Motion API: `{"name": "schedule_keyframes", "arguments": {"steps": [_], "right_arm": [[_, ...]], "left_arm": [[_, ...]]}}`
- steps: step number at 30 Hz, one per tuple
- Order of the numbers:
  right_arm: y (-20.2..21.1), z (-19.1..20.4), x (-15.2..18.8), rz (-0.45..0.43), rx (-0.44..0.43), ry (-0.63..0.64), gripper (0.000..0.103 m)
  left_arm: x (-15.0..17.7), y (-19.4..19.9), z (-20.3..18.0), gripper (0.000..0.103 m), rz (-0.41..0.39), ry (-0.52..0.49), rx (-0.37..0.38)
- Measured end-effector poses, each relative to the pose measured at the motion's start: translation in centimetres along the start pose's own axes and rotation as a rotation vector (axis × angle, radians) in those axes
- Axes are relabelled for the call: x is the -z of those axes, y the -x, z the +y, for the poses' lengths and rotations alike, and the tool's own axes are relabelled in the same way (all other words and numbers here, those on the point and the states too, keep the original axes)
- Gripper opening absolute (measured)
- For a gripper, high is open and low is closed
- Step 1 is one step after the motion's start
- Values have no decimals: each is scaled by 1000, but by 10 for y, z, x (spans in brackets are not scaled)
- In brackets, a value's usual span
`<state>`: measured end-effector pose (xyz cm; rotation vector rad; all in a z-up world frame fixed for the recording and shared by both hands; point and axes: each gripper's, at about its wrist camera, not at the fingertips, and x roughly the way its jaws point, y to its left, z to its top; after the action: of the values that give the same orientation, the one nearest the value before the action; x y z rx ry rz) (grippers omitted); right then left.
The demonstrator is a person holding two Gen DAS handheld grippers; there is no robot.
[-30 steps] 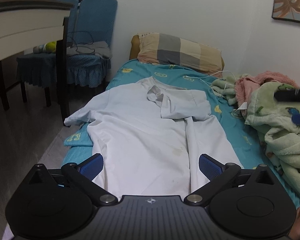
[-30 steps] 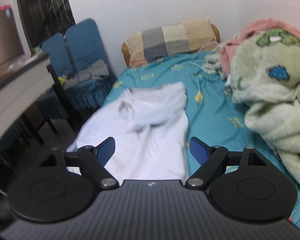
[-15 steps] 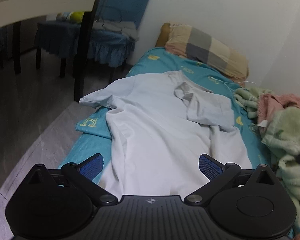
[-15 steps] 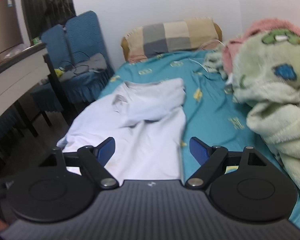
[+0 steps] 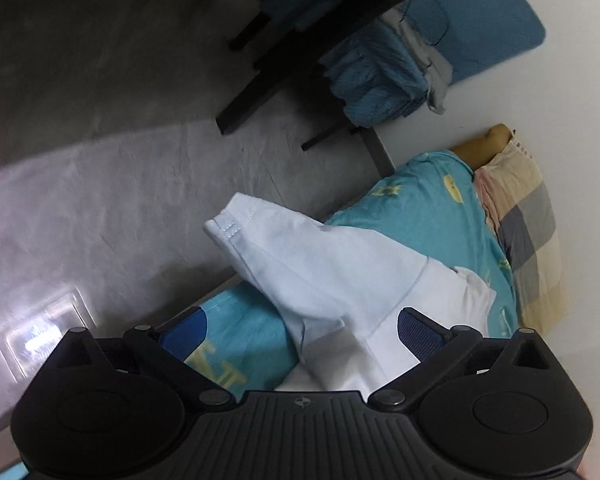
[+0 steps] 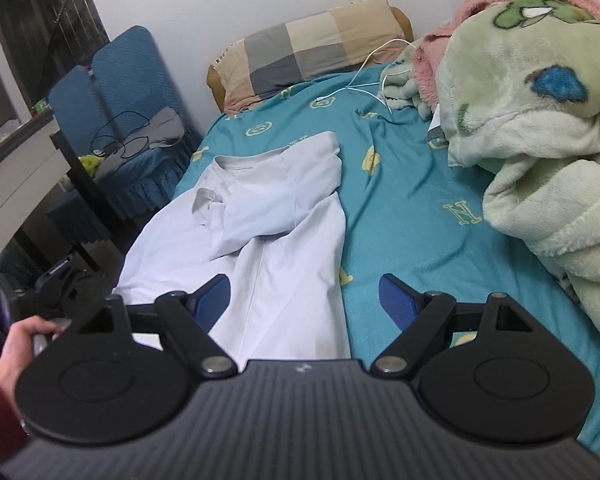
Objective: Fold clothes
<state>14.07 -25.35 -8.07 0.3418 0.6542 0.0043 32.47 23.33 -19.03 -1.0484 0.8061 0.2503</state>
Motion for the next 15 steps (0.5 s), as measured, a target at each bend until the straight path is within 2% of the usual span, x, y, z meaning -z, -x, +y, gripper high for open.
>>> {"name": "schedule_keyframes", "arguments": {"steps": [5, 9, 12, 14, 15], "right_arm": [[-24, 6, 1, 63, -12, 0, 83], [-30, 4, 0, 54, 22, -11, 83], [-32, -9, -4, 43, 60, -78, 83], [-33, -17, -4, 42, 67, -126, 83], [-33, -19, -4, 43, 69, -139, 83]], "left_arm": [[-17, -46, 10, 102, 20, 47, -2], [-31, -71, 16, 91, 10, 70, -6], [-35, -76, 9, 69, 8, 22, 10], [-35, -72, -3, 45, -18, -61, -8], [-33, -68, -13, 37, -45, -115, -18]]}}
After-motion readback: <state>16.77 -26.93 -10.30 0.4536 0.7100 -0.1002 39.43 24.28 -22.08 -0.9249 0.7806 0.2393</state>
